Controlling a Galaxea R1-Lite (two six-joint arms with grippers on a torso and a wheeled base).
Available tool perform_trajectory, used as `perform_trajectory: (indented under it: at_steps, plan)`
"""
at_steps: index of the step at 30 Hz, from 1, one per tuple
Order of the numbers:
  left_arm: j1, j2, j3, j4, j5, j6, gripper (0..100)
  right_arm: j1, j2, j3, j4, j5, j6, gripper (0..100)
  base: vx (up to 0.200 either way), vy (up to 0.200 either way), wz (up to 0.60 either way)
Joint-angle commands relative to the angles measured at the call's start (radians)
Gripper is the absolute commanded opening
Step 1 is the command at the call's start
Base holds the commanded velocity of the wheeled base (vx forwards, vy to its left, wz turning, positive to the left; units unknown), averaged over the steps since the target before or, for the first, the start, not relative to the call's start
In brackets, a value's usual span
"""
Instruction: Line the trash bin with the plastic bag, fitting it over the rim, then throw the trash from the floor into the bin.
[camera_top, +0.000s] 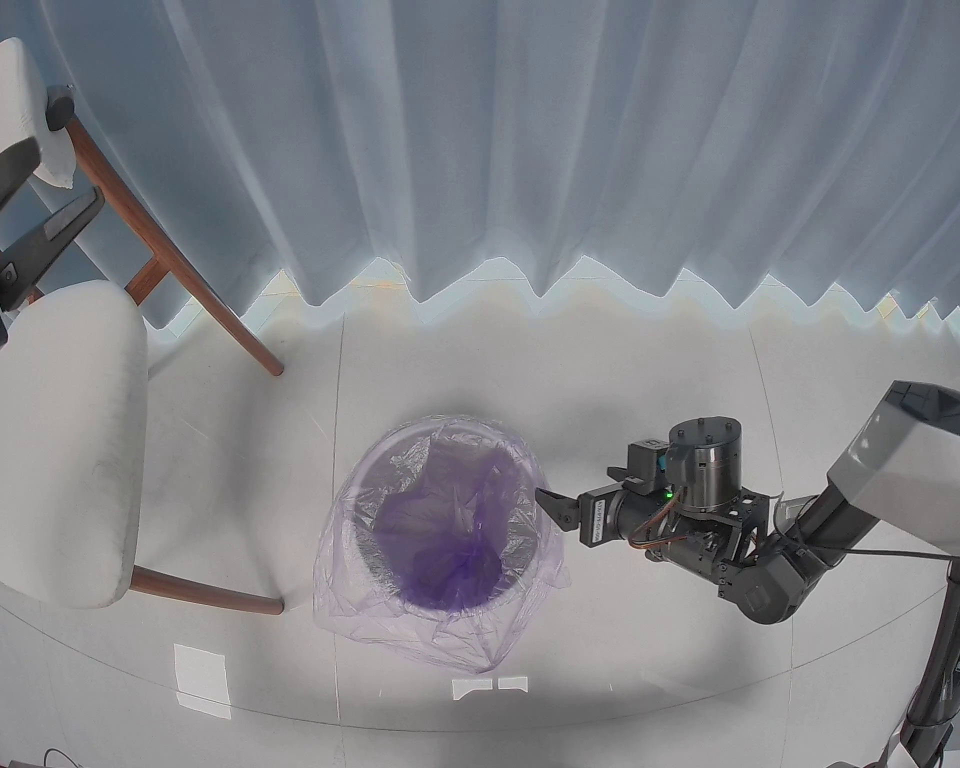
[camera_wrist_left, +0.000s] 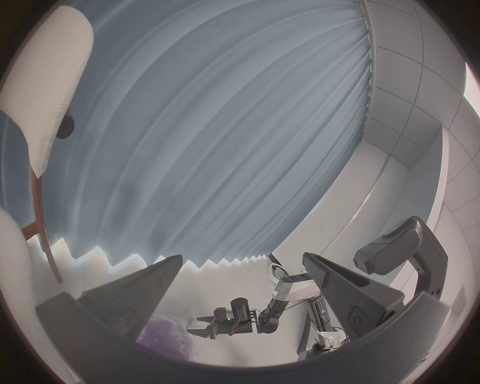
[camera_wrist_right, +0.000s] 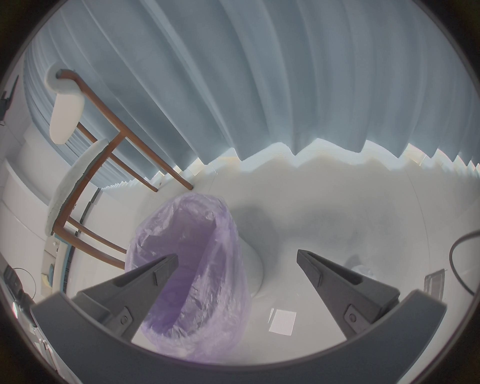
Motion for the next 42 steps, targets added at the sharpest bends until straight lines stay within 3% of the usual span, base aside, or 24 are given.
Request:
perform_trajectory:
  at_steps: [1,17,18,27,38,42]
  plan:
    - [-0.006,0.000,0.005,-0.001,0.001,0.012,100,0.024,0.064,-0.040,-0.035,-0.013,-0.009,100,0.000,0.000,0.00]
    - [-0.010,0.004,0.017,-0.001,-0.001,0.014,100,0.046,0.144,-0.119,-0.050,-0.015,-0.012,100,0.000,0.000,0.00]
    - [-0.010,0.005,0.017,-0.001,0.001,0.015,100,0.044,0.153,-0.122,-0.052,-0.015,-0.012,0,0.000,0.000,0.00]
    - [-0.022,0.002,0.025,-0.001,-0.001,0.015,100,0.036,0.150,-0.134,-0.053,-0.012,-0.006,0,0.000,0.000,0.00]
    - [-0.041,0.000,0.033,-0.001,-0.001,0.015,100,-0.094,0.115,-0.151,-0.102,0.008,0.003,0,0.000,0.000,0.00]
    - [-0.061,-0.001,0.034,-0.001,-0.001,0.015,100,-0.125,0.138,-0.169,-0.104,0.043,0.057,0,0.000,0.000,0.00]
